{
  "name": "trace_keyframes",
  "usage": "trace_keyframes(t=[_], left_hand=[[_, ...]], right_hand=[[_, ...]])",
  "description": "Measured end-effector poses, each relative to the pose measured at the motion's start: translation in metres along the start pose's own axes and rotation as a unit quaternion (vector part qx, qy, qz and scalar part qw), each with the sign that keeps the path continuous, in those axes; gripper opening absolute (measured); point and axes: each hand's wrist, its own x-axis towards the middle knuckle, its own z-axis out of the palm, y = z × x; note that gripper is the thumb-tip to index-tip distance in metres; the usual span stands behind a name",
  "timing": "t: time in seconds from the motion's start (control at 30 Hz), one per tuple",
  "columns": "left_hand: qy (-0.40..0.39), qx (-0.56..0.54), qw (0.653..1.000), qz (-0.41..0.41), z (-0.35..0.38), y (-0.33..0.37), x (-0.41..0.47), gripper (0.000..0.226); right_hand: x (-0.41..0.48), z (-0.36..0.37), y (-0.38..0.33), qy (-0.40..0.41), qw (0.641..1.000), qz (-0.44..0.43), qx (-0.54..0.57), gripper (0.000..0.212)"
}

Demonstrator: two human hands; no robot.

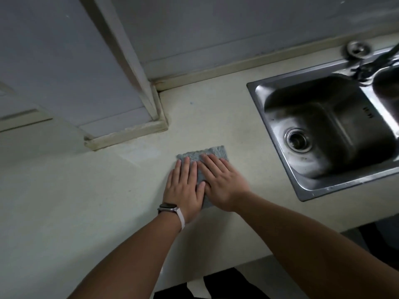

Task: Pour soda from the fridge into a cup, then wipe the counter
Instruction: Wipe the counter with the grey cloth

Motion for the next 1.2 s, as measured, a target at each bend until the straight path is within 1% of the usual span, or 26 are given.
trace_keyframes(t=[0.17,0.37,0.47,0.53,0.6,0.7,0.77,0.83,0.87,0.9,0.97,1.07,1.13,1.2], left_hand=[[-0.015,0.005,1.0,0.012,0.009,0.031,0.014,0.071],[-0.043,0.025,0.999,0.002,0.005,0.034,0.014,0.066],[-0.037,0.016,0.999,-0.022,-0.005,0.037,0.011,0.063],[-0.037,-0.006,0.997,-0.061,-0.011,0.041,0.007,0.064],[-0.03,-0.058,0.988,-0.137,-0.018,0.045,0.005,0.066],[-0.021,-0.174,0.953,-0.248,-0.025,0.054,0.007,0.061],[-0.023,-0.239,0.926,-0.292,-0.027,0.059,0.01,0.054],[-0.024,-0.287,0.903,-0.318,-0.029,0.061,0.015,0.046],[-0.029,-0.294,0.9,-0.321,-0.03,0.062,0.018,0.042],[-0.039,-0.285,0.904,-0.316,-0.031,0.062,0.02,0.039],[-0.067,-0.234,0.926,-0.29,-0.031,0.065,0.022,0.034],[-0.085,-0.191,0.944,-0.255,-0.03,0.068,0.02,0.028],[-0.082,-0.204,0.945,-0.242,-0.031,0.065,0.018,0.019],[-0.075,-0.231,0.942,-0.23,-0.032,0.058,0.015,0.008]], right_hand=[[-0.019,-0.004,0.033,0.006,1.0,0.009,0.008,0.061],[-0.023,-0.008,0.035,-0.008,0.999,0.019,0.026,0.061],[-0.026,-0.016,0.036,0.009,0.997,0.03,0.067,0.06],[-0.03,-0.021,0.035,0.016,0.993,0.073,0.096,0.059],[-0.034,-0.027,0.036,0.032,0.979,0.147,0.134,0.06],[-0.038,-0.033,0.038,0.047,0.951,0.228,0.201,0.06],[-0.039,-0.035,0.037,0.04,0.929,0.263,0.257,0.063],[-0.036,-0.036,0.036,0.04,0.898,0.303,0.316,0.06],[-0.034,-0.037,0.035,0.038,0.882,0.324,0.341,0.055],[-0.031,-0.039,0.035,0.032,0.865,0.344,0.363,0.051],[-0.029,-0.039,0.036,0.01,0.843,0.367,0.393,0.043],[-0.03,-0.039,0.034,-0.005,0.838,0.374,0.398,0.031],[-0.03,-0.039,0.031,0.004,0.84,0.377,0.389,0.026],[-0.028,-0.038,0.026,0.012,0.851,0.37,0.372,0.017]])
